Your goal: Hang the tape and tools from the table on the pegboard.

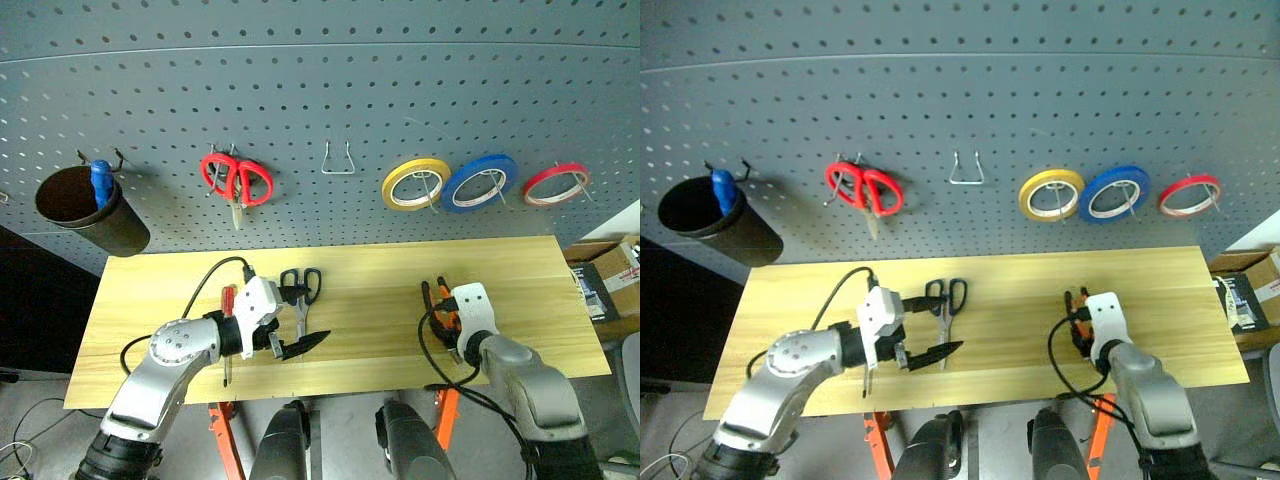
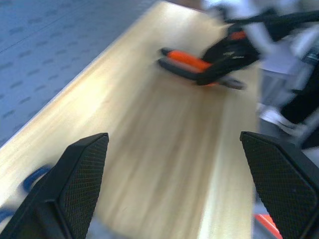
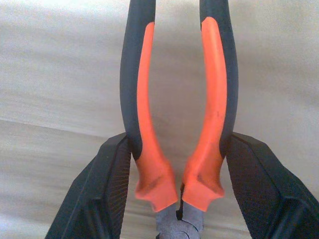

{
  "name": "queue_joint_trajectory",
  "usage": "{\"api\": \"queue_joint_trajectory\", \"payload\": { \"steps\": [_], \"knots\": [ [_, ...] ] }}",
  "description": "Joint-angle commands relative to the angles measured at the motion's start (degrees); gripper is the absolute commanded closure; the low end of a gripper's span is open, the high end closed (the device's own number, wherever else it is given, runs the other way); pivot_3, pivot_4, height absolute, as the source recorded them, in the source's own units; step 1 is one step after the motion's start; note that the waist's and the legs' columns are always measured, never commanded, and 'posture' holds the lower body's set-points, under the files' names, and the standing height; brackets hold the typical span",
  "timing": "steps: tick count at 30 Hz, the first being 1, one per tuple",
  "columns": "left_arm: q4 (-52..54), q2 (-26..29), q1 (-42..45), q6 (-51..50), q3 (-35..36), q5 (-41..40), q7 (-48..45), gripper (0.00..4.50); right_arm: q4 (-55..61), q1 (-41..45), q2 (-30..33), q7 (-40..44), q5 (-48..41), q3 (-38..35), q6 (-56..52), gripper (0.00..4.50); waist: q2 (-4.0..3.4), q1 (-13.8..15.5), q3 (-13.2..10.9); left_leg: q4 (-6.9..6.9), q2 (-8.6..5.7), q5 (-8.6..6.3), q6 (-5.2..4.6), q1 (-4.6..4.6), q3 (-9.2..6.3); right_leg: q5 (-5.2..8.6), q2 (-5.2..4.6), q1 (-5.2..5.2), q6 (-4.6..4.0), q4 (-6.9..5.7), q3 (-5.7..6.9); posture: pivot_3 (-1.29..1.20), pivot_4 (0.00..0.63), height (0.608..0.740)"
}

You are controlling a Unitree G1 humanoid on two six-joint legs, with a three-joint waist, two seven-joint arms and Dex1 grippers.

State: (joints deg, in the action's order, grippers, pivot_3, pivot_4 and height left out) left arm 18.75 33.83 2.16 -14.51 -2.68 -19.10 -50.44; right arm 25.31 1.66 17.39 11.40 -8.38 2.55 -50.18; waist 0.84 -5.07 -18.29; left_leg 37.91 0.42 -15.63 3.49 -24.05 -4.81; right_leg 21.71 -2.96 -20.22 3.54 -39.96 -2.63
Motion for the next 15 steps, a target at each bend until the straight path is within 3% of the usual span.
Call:
{"api": "queue_joint_trajectory", "payload": {
  "steps": [1,8,15],
  "knots": [
    [4.8,-1.8,-3.7,2.7,3.6,-2.1,2.5,0.00,13.6,-3.4,-2.3,0.6,-2.4,1.8,3.7,1.89,0.00,0.1,0.0,0.00,0.00,0.00,0.00,0.00,-0.02,0.00,-0.01,0.01,0.00,-0.01,0.01,-0.05,0.330,0.740],
    [4.2,-4.6,-9.3,9.8,9.0,-1.3,5.9,0.00,23.5,-1.6,-7.2,-1.5,-1.1,9.7,9.4,1.89,0.00,0.3,0.0,0.02,-0.01,0.03,-0.01,0.11,-0.34,-0.05,0.00,0.06,-0.07,-0.07,0.05,-0.04,0.330,0.740],
    [3.9,-7.3,-7.5,12.1,13.7,-1.4,12.5,0.00,12.5,15.3,-13.1,-4.5,4.2,12.8,19.5,1.89,0.04,0.4,0.0,-0.01,0.02,0.13,0.14,0.11,-0.50,-0.08,0.08,0.04,-0.12,-0.15,0.18,0.00,0.311,0.740]
  ]
}}
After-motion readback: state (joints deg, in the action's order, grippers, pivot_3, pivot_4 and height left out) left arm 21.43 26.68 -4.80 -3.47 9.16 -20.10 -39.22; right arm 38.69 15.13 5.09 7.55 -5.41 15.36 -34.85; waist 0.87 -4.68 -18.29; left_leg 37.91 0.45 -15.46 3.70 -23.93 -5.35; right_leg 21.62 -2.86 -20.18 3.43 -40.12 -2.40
